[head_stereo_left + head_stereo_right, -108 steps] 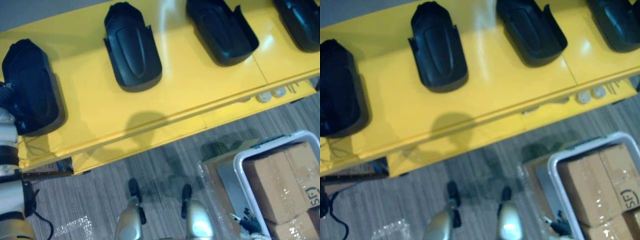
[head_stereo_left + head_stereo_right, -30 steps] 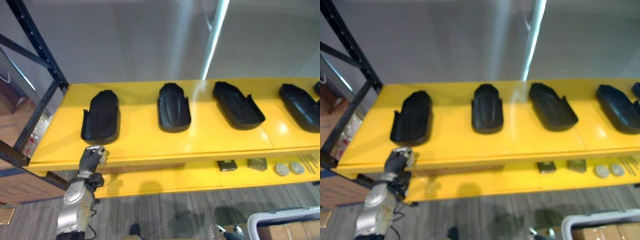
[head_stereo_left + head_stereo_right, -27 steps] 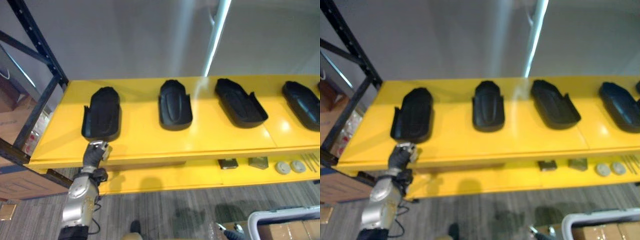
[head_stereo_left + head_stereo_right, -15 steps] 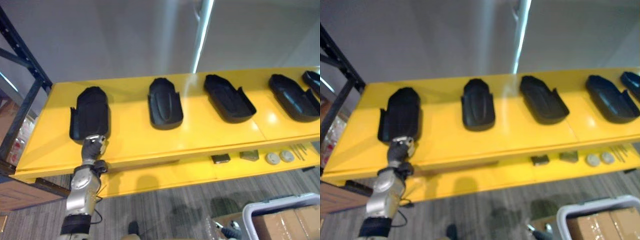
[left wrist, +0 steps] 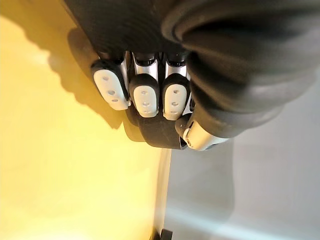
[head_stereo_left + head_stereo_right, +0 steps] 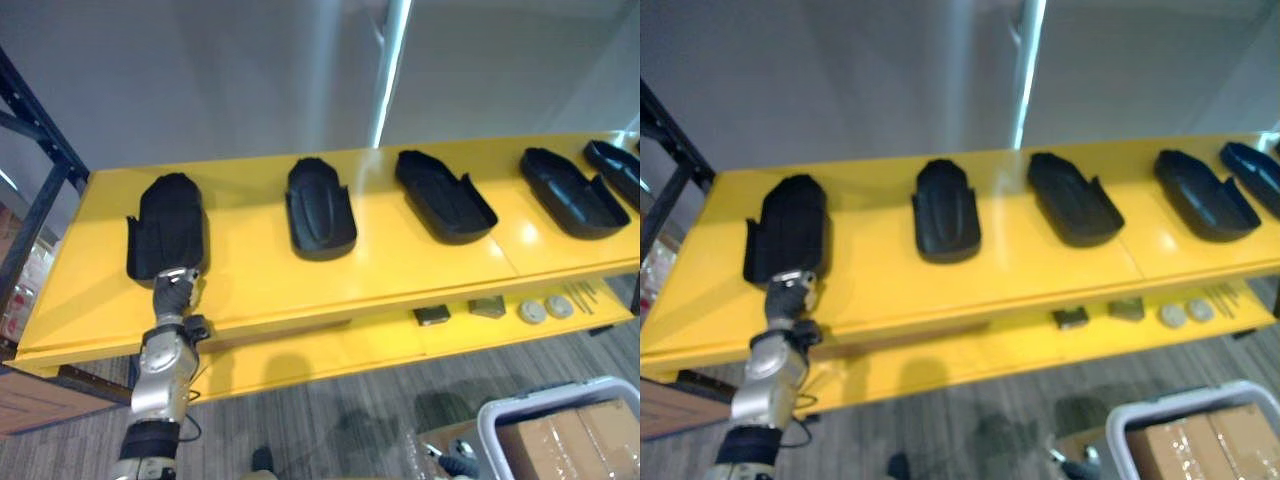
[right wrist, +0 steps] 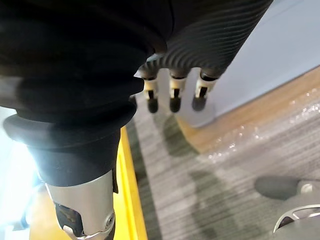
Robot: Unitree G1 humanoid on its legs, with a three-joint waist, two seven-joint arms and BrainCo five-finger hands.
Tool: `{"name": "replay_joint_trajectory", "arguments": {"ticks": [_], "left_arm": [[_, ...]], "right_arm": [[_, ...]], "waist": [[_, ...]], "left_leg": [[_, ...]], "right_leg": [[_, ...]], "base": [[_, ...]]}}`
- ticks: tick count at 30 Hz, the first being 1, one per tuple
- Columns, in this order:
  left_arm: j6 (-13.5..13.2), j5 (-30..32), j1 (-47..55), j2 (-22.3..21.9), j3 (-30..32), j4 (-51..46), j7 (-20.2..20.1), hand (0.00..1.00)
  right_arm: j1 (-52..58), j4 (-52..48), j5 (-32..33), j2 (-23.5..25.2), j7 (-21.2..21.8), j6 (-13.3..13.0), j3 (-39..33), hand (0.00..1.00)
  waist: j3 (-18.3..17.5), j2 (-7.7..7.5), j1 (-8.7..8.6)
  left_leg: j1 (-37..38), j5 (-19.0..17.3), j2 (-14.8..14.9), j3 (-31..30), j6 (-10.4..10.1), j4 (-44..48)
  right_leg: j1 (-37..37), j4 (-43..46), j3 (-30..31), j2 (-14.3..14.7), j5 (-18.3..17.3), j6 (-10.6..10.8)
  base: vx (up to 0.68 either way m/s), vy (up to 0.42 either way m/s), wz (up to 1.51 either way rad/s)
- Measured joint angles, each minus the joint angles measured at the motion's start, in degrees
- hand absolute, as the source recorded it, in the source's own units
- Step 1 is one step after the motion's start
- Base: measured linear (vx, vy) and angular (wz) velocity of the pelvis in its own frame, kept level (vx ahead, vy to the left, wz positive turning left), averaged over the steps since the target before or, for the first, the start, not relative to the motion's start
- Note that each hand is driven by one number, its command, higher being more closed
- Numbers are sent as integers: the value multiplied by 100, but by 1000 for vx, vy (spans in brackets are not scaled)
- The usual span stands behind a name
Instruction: Walk over and take plastic housings, then place them on the shelf
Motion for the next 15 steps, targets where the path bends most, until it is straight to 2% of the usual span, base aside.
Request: {"name": "replay_joint_trajectory", "arguments": {"ticks": [3,10,13,15], "left_arm": [[-26,140,-10,0,7,39,155,100],[-62,145,9,-3,33,44,192,100],[-48,79,274,-92,87,-323,56,100],[-48,-88,757,-365,174,-923,-166,100]], "right_arm": [[-1,0,-11,0,-1,9,16,0],[-2,9,-13,5,2,36,73,0],[-11,9,-12,31,-2,37,71,0],[-10,8,-6,69,-9,39,64,0]], "waist": [[-2,-1,-15],[-8,-11,-11],[-23,-33,8],[-29,-43,25]], "left_leg": [[4,0,0,2,0,0],[6,0,-5,-11,0,-1],[-1,0,-23,-36,1,-2],[-8,0,-53,-131,2,-2]], "right_leg": [[4,0,1,0,1,1],[15,-3,-10,-3,1,2],[27,-12,-40,-16,1,2],[78,-11,-196,-34,1,3]], "base": [[0,0,0],[0,0,0],[1,-6,3],[8,-11,17]]}}
